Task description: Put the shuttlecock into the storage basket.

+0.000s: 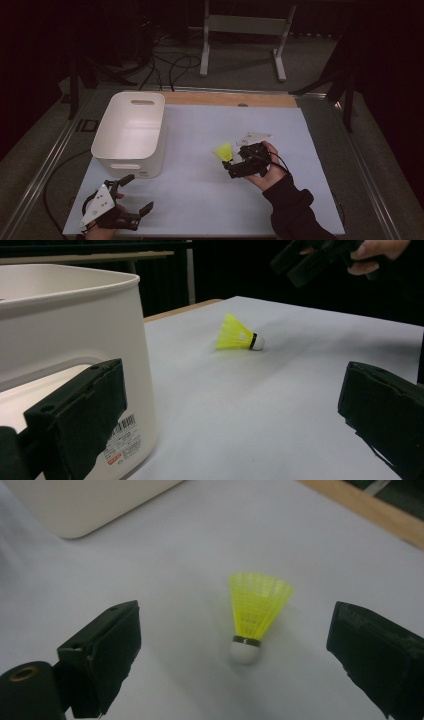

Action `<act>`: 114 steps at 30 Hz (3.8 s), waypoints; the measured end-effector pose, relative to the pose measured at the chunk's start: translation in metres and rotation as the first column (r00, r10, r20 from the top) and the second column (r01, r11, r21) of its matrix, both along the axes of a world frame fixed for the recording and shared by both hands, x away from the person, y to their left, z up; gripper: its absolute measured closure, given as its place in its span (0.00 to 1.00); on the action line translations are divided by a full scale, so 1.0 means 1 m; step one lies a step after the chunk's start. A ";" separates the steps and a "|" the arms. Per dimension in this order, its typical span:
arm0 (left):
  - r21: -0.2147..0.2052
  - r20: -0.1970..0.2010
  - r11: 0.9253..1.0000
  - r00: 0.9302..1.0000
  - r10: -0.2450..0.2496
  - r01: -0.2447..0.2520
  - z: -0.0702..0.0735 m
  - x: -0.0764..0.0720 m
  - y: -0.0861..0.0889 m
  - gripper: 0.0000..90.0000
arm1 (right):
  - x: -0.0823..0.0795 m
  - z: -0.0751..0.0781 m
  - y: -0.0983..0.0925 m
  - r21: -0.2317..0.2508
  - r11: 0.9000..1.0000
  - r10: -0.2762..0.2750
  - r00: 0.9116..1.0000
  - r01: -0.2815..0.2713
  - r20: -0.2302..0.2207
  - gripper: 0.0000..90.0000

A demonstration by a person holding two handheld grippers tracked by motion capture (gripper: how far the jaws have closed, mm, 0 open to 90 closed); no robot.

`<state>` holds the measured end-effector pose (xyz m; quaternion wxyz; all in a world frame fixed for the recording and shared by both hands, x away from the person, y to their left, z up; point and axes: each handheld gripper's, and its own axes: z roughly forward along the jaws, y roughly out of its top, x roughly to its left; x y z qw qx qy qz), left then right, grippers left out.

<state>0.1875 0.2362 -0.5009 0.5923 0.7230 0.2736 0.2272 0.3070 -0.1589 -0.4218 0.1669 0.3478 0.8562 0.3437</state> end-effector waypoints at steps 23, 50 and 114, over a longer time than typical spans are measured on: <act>-0.007 -0.003 1.000 1.000 -0.014 0.014 0.000 0.000 0.000 0.00 | 0.026 -0.042 0.010 -0.091 0.994 -0.082 0.980 0.066 -0.183 0.09; -0.011 -0.003 1.000 1.000 -0.018 0.018 -0.001 0.000 0.000 0.00 | 0.048 -0.063 0.020 -0.236 0.963 -0.207 0.918 0.130 -0.337 0.28; 0.017 -0.012 1.000 1.000 -0.025 0.025 -0.003 0.001 -0.004 0.00 | 0.067 -0.061 0.022 -0.269 0.955 -0.230 0.883 0.124 -0.409 0.72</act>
